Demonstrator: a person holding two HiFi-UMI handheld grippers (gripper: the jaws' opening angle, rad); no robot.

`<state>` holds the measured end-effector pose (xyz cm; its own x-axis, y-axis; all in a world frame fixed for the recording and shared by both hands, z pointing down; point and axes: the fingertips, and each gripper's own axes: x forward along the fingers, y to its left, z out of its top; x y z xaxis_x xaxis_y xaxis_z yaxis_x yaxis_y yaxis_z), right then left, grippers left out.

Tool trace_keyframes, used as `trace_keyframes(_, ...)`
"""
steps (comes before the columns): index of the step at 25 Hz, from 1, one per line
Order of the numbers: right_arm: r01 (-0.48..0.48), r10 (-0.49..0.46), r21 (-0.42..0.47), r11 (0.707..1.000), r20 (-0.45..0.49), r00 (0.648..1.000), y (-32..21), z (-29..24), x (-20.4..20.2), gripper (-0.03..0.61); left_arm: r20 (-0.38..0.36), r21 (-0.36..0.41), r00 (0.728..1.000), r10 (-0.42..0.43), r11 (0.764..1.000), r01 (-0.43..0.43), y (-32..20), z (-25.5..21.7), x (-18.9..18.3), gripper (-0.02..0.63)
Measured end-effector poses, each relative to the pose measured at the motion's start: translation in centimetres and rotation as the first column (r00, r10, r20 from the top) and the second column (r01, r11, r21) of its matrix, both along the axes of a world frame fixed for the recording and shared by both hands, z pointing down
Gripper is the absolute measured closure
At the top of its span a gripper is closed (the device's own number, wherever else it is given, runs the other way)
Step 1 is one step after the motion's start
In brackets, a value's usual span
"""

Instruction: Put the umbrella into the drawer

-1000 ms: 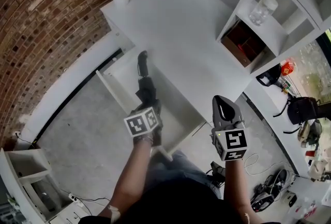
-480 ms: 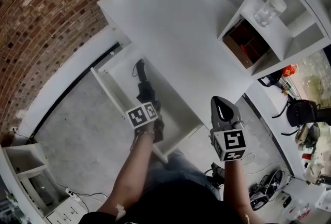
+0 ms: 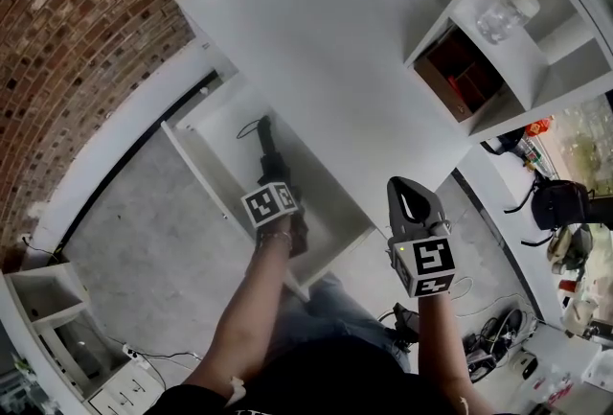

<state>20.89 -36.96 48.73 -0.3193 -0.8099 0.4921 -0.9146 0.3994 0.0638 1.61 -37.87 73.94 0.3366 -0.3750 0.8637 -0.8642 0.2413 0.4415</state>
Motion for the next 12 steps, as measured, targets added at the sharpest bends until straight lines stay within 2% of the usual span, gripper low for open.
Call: trace_keyframes(12, 0.022, -0.022, -0.048, 0.999, 0.004, 1.0, 0.3, 2.2, -0.9, 0.575, 0.047, -0.086, 0.997, 0.067, 0.994, -0.063, -0.1, 3.5, -0.1, 0.364)
